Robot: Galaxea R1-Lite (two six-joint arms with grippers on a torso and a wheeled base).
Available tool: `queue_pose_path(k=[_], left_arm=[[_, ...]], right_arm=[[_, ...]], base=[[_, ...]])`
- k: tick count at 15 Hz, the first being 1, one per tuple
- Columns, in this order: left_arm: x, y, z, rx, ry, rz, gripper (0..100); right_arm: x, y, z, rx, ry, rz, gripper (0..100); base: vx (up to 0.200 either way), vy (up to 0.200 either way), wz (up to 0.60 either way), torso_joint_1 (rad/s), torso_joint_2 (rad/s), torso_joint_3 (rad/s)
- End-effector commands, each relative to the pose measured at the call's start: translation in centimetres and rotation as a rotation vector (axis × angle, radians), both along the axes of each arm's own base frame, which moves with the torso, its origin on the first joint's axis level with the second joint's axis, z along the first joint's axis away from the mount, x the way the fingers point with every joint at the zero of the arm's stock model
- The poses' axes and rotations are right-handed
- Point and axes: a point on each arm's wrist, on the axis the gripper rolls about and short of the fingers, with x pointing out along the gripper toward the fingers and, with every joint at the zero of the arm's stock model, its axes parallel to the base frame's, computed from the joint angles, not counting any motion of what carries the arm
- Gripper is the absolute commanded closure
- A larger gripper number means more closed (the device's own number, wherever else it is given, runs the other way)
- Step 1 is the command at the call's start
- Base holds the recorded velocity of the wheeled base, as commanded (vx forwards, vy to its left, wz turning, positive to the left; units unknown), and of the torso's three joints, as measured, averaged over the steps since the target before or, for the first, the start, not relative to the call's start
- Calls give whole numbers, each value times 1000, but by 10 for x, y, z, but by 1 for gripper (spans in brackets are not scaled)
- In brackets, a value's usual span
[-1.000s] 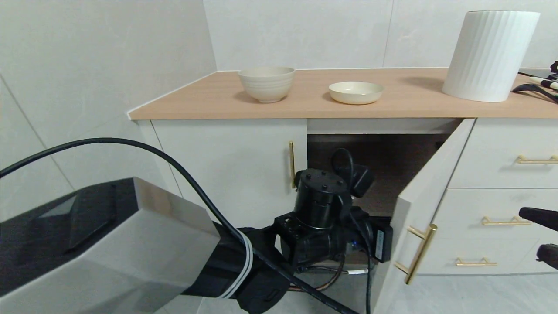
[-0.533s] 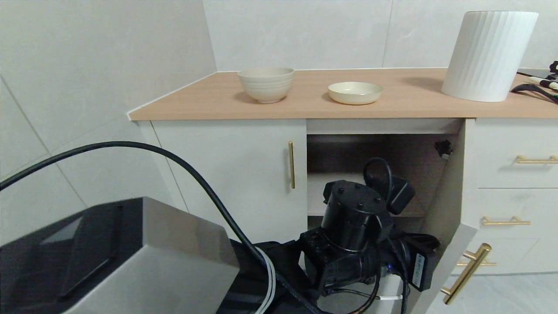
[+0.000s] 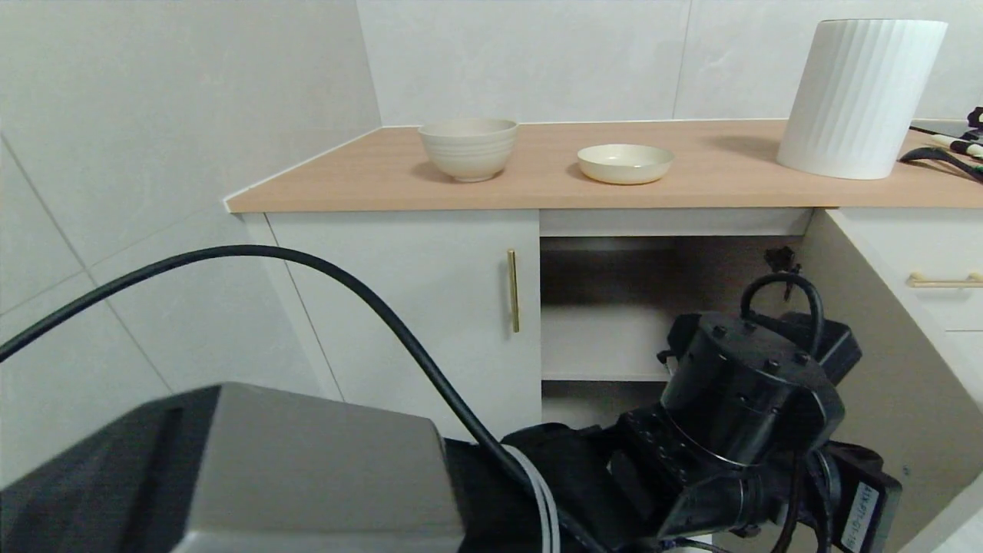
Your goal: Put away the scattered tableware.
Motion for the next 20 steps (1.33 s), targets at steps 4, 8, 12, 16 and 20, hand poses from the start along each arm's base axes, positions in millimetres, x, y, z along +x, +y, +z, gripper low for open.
queue_pose_path(k=[4, 8, 12, 16, 20], left_arm=[[40, 106, 41, -14, 14, 245, 100], [60, 199, 41, 10, 11, 492, 100], [47, 302, 32, 93, -23, 731, 100], [44, 321, 33, 142, -91, 775, 100], [40, 324, 48, 97, -119, 794, 0]], right_arm=[[23, 13, -9, -45, 99, -9, 0], [68, 41, -18, -102, 217, -9, 0], [117, 67, -27, -164, 297, -27, 0], [153, 78, -30, -212, 308, -61, 0], [165, 81, -42, -261, 340, -209, 0]], base=[[0, 0, 0, 0, 0, 0], [0, 0, 0, 0, 0, 0], [0, 0, 0, 0, 0, 0], [0, 0, 0, 0, 0, 0], [0, 0, 0, 0, 0, 0]])
